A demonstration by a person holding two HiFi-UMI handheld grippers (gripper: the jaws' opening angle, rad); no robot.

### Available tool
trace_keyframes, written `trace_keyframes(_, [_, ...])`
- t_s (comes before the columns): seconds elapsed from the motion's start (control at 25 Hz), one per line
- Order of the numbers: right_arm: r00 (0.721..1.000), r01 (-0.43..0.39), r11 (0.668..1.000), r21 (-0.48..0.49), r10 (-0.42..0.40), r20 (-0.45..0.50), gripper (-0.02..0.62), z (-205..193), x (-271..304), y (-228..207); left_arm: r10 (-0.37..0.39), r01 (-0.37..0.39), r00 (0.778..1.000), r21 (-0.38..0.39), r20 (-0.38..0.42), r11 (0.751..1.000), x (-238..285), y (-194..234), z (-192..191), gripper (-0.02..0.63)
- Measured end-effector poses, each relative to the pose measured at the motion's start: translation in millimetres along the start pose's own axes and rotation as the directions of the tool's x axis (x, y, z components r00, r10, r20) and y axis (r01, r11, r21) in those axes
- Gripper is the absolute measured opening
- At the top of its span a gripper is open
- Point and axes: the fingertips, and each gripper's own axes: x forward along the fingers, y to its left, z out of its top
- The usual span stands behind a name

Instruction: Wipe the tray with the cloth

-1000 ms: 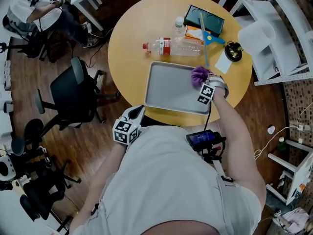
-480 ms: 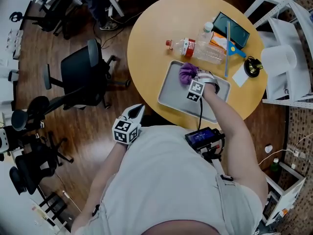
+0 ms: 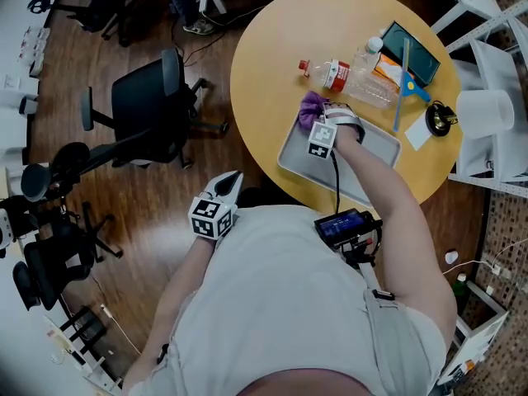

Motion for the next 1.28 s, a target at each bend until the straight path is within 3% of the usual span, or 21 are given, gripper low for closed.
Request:
trace_keyframes(0.12, [1.0, -0.013, 1.0, -0.011, 0.013, 0.026, 0.031, 13.4, -10.6, 12.7, -0.021, 0.021, 1.0, 0.012, 0.005, 1.0, 3.3, -3.7, 1.1, 0.0])
trace_keyframes(0.24, [0.992, -0.046, 0.998, -0.035, 0.05, 0.112, 0.032, 41.0, -32.5, 42.6, -0.048, 0.048, 0.999, 0.023, 0.004, 0.999, 8.5, -8.4, 2.3, 0.0])
trace_keyframes(0.4, [0.964, -0.131, 0.991, -0.042, 0.137, 0.227, 0.032, 63.7, -62.1, 88.4, -0.109, 0.109, 0.994, 0.055, -0.001, 0.992, 23.7, -25.4, 4.8, 0.0])
trace_keyframes(0.52, [0.949, -0.168, 0.985, -0.038, 0.172, 0.263, 0.038, 59.4, -77.5, 111.4, -0.164, 0.164, 0.986, 0.089, -0.011, 0.982, 35.7, -43.6, 8.0, 0.0])
trace_keyframes(0.76, [0.958, -0.218, 0.971, 0.099, 0.193, 0.213, 0.043, -4.4, -90.8, 127.9, -0.246, 0.25, 0.968, 0.141, -0.043, 0.958, 53.5, -70.0, 11.2, 0.0])
trace_keyframes(1.08, [0.99, -0.134, 0.933, 0.335, 0.138, 0.013, 0.041, -136.7, -100.3, 148.0, -0.36, 0.372, 0.928, 0.222, -0.094, 0.901, 78.2, -113.8, 17.1, 0.0])
trace_keyframes(1.28, [0.99, -0.129, 0.911, 0.393, 0.137, 0.007, 0.043, -155.7, -117.0, 149.4, -0.389, 0.404, 0.915, 0.248, -0.11, 0.88, 80.0, -129.2, 21.3, 0.0])
